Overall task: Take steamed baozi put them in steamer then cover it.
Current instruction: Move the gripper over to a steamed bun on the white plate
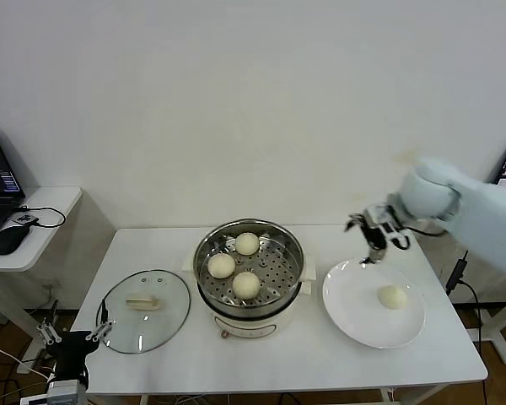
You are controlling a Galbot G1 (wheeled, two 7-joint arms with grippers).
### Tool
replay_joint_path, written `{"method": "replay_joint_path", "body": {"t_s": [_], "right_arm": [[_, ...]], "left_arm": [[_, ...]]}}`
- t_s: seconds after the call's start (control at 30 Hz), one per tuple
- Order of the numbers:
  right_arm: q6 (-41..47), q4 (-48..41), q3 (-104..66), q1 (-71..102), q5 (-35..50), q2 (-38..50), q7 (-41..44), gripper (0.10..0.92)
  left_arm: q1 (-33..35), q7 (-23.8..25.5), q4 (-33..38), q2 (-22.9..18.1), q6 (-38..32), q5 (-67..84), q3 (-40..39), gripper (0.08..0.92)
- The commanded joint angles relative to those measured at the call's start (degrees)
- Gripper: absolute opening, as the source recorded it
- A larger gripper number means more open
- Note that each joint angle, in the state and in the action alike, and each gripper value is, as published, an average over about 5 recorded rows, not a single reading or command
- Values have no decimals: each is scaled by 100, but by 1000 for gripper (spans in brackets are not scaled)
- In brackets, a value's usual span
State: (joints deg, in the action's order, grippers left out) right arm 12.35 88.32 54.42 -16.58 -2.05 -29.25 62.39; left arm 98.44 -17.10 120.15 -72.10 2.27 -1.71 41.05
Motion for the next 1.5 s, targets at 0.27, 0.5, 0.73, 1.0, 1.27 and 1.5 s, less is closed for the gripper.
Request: {"method": "replay_joint_path", "body": {"t_s": [0.27, 0.5, 0.73, 1.0, 1.27, 1.5], "right_arm": [[-77, -708, -1894, 2855, -1179, 482, -151, 823], [-254, -1435, -2393, 3322, -1504, -36, -310, 823], [-354, -1827, -2456, 3398, -1570, -480, -502, 823], [-326, -2043, -2461, 3305, -1602, -848, -625, 823], [-220, -2079, -2430, 3234, -1678, -874, -554, 813], [-189, -2010, -2389, 3123, -1574, -793, -384, 680]], "left_arm": [[44, 0, 26, -27, -10, -85, -29, 823], [116, 2, 55, -11, -10, -84, 81, 823], [118, 6, 53, -36, -4, -93, 110, 823], [102, 5, 25, -43, -3, -102, 128, 823], [89, -2, -23, -42, -10, -90, 156, 823], [86, -10, -46, -54, -15, -84, 151, 823]]}}
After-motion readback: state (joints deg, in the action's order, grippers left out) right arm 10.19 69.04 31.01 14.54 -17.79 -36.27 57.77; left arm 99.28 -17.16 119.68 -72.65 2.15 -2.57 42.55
